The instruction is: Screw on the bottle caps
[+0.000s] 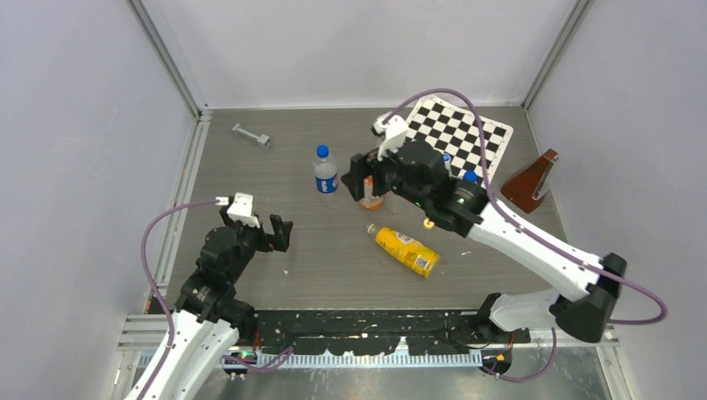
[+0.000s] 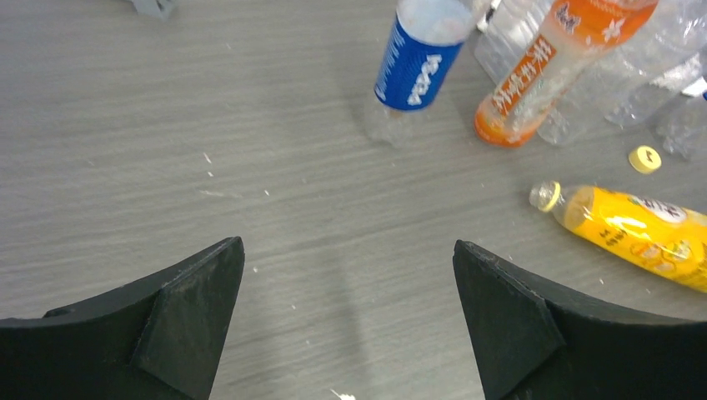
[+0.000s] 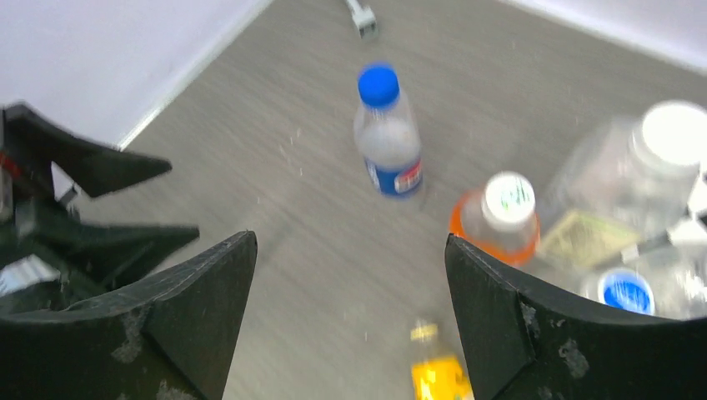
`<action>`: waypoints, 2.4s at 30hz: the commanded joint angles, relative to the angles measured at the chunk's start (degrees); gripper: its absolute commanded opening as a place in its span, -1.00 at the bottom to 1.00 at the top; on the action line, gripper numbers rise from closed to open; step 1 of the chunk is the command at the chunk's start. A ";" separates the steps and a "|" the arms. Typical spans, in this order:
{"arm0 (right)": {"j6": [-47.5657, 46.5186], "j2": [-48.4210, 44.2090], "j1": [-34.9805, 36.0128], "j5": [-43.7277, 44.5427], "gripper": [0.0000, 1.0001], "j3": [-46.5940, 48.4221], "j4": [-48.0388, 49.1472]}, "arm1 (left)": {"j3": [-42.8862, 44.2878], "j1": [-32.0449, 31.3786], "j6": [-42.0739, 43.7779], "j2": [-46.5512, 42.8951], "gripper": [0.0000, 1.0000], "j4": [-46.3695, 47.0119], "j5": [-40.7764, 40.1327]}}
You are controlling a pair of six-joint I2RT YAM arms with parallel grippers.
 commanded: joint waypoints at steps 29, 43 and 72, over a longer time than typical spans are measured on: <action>17.77 -4.34 -1.39 -4.26 0.89 -28.09 -23.92 | 0.43 0.05 -35.48 6.30 0.99 -7.44 15.31; 31.81 1.25 8.20 -13.59 0.76 -20.79 -20.36 | -1.30 -0.33 -38.19 3.11 0.99 -3.58 15.81; 57.31 -28.35 6.42 44.80 0.66 -43.36 -13.89 | 12.26 -19.46 -2.53 27.60 0.99 7.92 12.68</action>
